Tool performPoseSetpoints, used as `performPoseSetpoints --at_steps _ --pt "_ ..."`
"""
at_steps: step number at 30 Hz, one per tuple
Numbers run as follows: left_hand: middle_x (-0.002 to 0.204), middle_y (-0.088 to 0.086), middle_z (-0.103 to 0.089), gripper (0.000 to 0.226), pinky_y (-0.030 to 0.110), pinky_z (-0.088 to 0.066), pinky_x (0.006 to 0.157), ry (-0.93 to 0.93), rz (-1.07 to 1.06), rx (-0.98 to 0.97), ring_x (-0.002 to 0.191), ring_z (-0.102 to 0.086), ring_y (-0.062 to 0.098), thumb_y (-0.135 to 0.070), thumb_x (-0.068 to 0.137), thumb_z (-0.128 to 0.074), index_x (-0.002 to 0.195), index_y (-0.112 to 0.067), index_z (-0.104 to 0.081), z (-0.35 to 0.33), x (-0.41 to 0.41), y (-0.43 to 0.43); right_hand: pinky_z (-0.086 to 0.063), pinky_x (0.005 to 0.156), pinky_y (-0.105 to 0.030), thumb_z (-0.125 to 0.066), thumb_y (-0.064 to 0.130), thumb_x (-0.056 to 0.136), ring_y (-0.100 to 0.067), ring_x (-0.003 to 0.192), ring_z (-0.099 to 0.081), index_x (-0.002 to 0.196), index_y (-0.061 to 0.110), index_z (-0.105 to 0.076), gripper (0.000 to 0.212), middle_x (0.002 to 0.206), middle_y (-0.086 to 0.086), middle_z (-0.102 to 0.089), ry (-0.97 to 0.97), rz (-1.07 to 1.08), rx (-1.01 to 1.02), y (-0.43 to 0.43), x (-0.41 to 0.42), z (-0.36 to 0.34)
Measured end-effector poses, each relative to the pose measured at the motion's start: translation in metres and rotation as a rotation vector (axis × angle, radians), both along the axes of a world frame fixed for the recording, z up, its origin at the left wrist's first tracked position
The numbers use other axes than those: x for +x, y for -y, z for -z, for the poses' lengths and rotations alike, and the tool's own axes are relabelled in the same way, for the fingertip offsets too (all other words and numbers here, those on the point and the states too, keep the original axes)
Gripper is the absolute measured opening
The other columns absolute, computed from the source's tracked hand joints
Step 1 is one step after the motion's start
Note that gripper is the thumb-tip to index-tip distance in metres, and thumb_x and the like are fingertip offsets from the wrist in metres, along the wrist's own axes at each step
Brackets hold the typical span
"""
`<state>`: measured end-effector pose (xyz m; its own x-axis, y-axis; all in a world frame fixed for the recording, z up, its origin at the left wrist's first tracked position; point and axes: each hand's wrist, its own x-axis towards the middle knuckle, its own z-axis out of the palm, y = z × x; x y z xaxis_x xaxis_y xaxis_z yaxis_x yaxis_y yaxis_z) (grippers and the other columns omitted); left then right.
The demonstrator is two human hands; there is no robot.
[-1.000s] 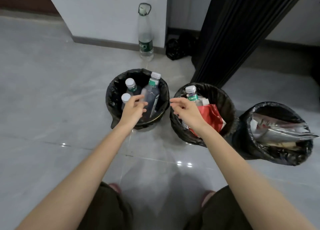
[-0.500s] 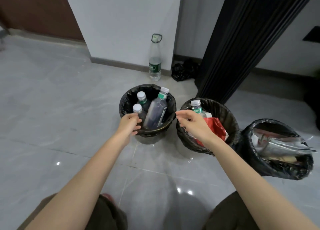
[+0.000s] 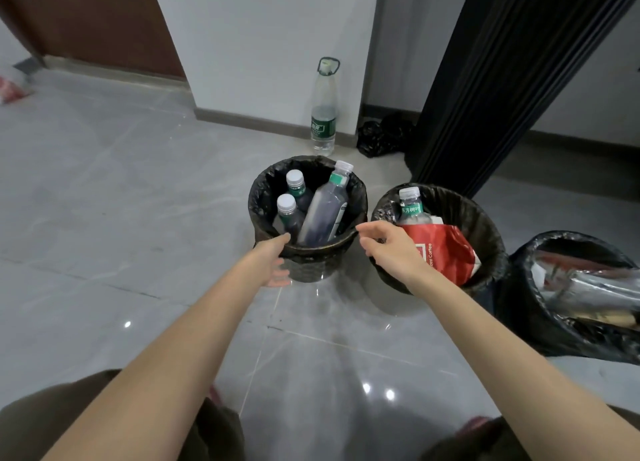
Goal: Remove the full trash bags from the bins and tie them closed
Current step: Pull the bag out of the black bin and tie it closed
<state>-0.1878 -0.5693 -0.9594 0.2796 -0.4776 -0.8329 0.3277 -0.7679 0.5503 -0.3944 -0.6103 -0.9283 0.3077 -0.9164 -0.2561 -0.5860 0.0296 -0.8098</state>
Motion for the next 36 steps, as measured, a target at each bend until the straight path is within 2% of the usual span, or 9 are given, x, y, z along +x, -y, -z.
performPoseSetpoints --at_steps 3,7,11,17,20,25,31,33,36 --pt "0.139 0.009 -0.048 0.052 0.044 -0.047 0.081 -0.029 -0.033 -0.004 0.120 -0.053 0.031 -0.043 0.091 -0.053 0.135 -0.015 -0.044 0.015 -0.003 0.009 -0.047 0.099 -0.043 -0.053 0.017 0.091 -0.022 0.107 -0.062 0.115 0.024 -0.062 0.026 0.118 0.001 -0.065 0.007 0.015 0.023 0.000 0.002 0.009" --pt "0.138 0.009 -0.048 0.044 0.046 -0.043 0.093 -0.010 -0.134 -0.078 0.123 -0.051 0.028 -0.029 0.096 -0.051 0.134 -0.010 -0.043 0.031 -0.006 0.015 -0.049 0.093 -0.035 -0.052 0.017 0.093 -0.022 0.109 -0.060 0.117 0.023 -0.061 0.026 0.124 0.000 -0.062 0.033 0.048 0.048 0.001 0.002 0.020" --pt "0.137 0.010 -0.049 0.039 0.045 -0.046 0.087 0.046 -0.138 -0.099 0.119 -0.055 0.026 -0.020 0.096 -0.049 0.134 -0.011 -0.041 0.038 -0.004 0.016 -0.048 0.084 -0.029 -0.051 0.015 0.094 -0.021 0.110 -0.059 0.119 0.021 -0.060 0.027 0.123 -0.001 -0.061 0.056 0.095 0.084 0.001 0.001 0.025" --pt "0.136 0.010 -0.050 0.036 0.041 -0.045 0.088 0.037 -0.079 -0.041 0.111 -0.057 0.024 -0.017 0.098 -0.045 0.133 -0.009 -0.043 0.038 -0.003 -0.019 -0.047 0.098 -0.040 -0.052 0.015 0.093 -0.021 0.110 -0.058 0.120 0.021 -0.059 0.028 0.123 -0.001 -0.061 0.073 0.093 0.125 -0.013 0.006 0.024" --pt "0.134 0.012 -0.051 0.034 0.041 -0.044 0.093 0.035 -0.022 -0.024 0.100 -0.054 0.022 -0.018 0.098 -0.044 0.132 -0.010 -0.042 0.036 -0.003 -0.050 -0.047 0.099 -0.040 -0.053 0.015 0.092 -0.021 0.108 -0.058 0.121 0.020 -0.059 0.029 0.124 -0.004 -0.061 0.033 0.070 0.115 -0.028 0.008 0.023" --pt "0.121 0.009 -0.054 0.035 0.034 -0.044 0.085 0.088 0.121 -0.035 0.100 -0.054 0.022 -0.020 0.098 -0.045 0.131 -0.009 -0.042 0.035 -0.002 -0.102 -0.034 0.089 -0.019 -0.052 0.012 0.093 -0.017 0.117 -0.051 0.127 0.015 -0.056 0.034 0.130 -0.003 -0.057 -0.110 -0.060 0.046 -0.062 0.005 0.021" --pt "0.130 0.004 -0.053 0.038 0.032 -0.046 0.089 0.088 0.235 -0.067 0.110 -0.053 0.020 -0.031 0.096 -0.051 0.130 -0.015 -0.045 0.040 -0.009 -0.161 -0.037 0.091 -0.021 -0.052 0.014 0.093 -0.019 0.115 -0.054 0.126 0.014 -0.056 0.033 0.128 -0.004 -0.060 -0.281 -0.275 0.017 -0.103 -0.006 0.025" --pt "0.124 -0.001 -0.052 0.031 0.033 -0.046 0.094 0.077 0.224 -0.066 0.118 -0.050 0.021 -0.034 0.094 -0.054 0.120 -0.018 -0.051 0.042 -0.012 -0.179 -0.037 0.095 -0.022 -0.052 0.013 0.093 -0.019 0.118 -0.054 0.124 0.012 -0.058 0.032 0.127 -0.004 -0.061 -0.326 -0.328 -0.009 -0.116 -0.012 0.030" --pt "0.109 -0.005 -0.051 0.023 0.035 -0.046 0.096 0.017 0.137 -0.051 0.124 -0.046 0.024 -0.040 0.093 -0.053 0.086 -0.018 -0.052 0.047 -0.016 -0.199 -0.038 0.091 -0.020 -0.053 0.010 0.091 -0.020 0.113 -0.057 0.120 0.010 -0.062 0.030 0.121 -0.006 -0.065 -0.376 -0.382 -0.103 -0.131 -0.022 0.041"
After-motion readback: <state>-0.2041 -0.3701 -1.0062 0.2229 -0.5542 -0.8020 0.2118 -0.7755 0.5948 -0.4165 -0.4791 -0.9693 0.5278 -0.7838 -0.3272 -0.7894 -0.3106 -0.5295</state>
